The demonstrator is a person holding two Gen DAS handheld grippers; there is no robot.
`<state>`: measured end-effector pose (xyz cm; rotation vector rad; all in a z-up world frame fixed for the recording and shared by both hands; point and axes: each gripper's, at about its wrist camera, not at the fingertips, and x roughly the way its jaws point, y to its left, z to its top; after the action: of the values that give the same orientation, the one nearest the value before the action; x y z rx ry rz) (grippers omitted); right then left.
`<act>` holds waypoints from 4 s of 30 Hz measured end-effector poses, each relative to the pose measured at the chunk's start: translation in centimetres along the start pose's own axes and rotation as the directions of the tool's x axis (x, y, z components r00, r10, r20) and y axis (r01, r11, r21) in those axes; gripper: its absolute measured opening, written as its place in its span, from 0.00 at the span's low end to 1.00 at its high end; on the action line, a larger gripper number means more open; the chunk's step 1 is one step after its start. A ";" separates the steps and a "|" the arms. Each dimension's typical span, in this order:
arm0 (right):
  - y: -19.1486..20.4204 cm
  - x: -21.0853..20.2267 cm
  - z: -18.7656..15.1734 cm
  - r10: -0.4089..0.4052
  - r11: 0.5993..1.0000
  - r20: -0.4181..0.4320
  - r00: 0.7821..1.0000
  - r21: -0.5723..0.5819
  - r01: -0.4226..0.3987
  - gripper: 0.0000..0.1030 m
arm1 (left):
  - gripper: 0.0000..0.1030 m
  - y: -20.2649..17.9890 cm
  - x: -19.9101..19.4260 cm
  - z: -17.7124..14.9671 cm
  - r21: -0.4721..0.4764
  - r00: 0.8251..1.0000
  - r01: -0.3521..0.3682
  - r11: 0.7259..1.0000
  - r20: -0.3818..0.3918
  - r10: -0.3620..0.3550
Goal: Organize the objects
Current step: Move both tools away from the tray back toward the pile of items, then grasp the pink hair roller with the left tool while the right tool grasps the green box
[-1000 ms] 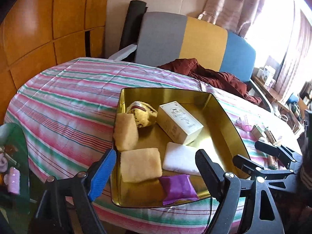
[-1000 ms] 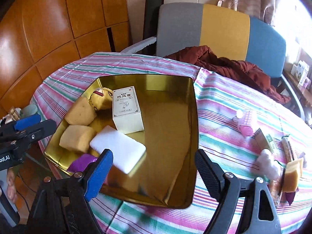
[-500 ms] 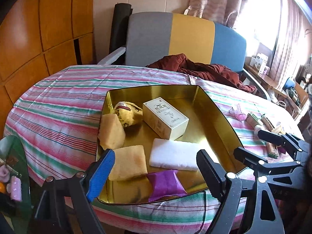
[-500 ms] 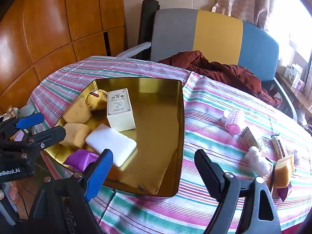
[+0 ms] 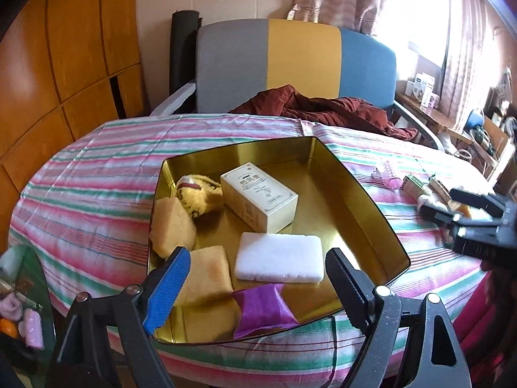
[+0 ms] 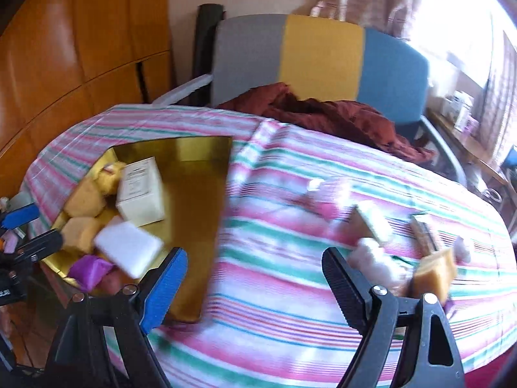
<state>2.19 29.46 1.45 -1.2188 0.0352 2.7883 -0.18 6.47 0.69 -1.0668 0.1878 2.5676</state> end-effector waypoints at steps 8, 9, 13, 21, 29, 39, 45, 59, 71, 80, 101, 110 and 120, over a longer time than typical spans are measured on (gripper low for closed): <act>-9.6 -1.0 0.4 -0.155 0.977 0.014 0.988 0.152 0.151 0.84 | 0.84 -2.4 -0.2 0.6 0.069 1.000 0.022 0.997 0.016 -0.024; -10.8 -1.0 0.3 -0.170 0.970 0.011 0.985 0.178 0.165 0.84 | 0.84 -2.6 -0.1 0.7 0.075 1.000 0.025 0.997 0.016 -0.027; -15.2 -0.7 -0.5 -0.222 0.936 0.001 0.975 0.281 0.213 0.85 | 0.84 -4.0 0.2 0.9 0.110 0.999 0.033 0.993 0.006 -0.034; -19.7 0.0 -2.0 -0.163 0.869 -0.008 0.987 0.473 0.147 0.85 | 0.84 -6.7 1.1 1.3 0.169 0.998 0.055 0.984 -0.016 -0.053; -19.6 0.3 -2.1 -0.127 0.870 0.000 0.992 0.481 0.111 0.85 | 0.84 -9.6 2.3 1.6 0.233 0.996 0.086 0.969 -0.041 -0.079; -19.8 0.5 -2.2 -0.123 0.863 -0.010 0.992 0.492 0.112 0.85 | 0.84 -12.5 4.2 3.1 0.248 0.982 0.183 0.951 -0.089 -0.166; -20.1 0.7 -2.3 -0.106 0.853 -0.014 0.994 0.513 0.098 0.85 | 0.83 -14.2 6.2 5.3 0.205 0.961 0.265 0.942 -0.130 -0.242; -20.3 1.4 -2.5 -0.034 0.845 -0.026 0.999 0.533 0.043 0.85 | 0.79 -20.4 15.4 11.1 0.117 0.910 0.356 0.927 -0.270 -0.315; -19.8 2.5 -2.4 0.007 0.856 -0.056 0.998 0.517 0.023 0.85 | 0.83 -23.3 23.8 12.7 0.060 0.891 0.323 0.944 -0.355 -0.283; -19.6 3.1 -2.5 0.011 0.862 -0.089 0.996 0.505 0.036 0.85 | 0.63 -23.8 26.1 12.2 0.102 0.893 0.312 0.944 -0.372 -0.255; -15.3 13.4 4.3 0.020 0.989 -0.269 0.963 0.150 0.021 0.59 | 0.62 -15.9 16.5 12.2 0.010 0.905 0.378 0.926 -0.215 -0.367; -16.3 11.8 4.6 -0.078 0.983 -0.175 0.981 0.152 0.106 0.29 | 0.62 -9.0 14.0 11.2 -0.091 0.935 0.306 0.948 -0.158 -0.317; -9.1 5.8 6.7 0.074 0.986 -0.022 0.997 0.149 -0.070 0.29 | 0.62 -2.8 12.3 10.2 -0.175 0.960 0.230 0.957 -0.123 -0.253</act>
<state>-5.71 39.41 1.91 -1.2428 0.2896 2.7709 -13.88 14.99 -0.79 -1.2507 -0.1092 2.3171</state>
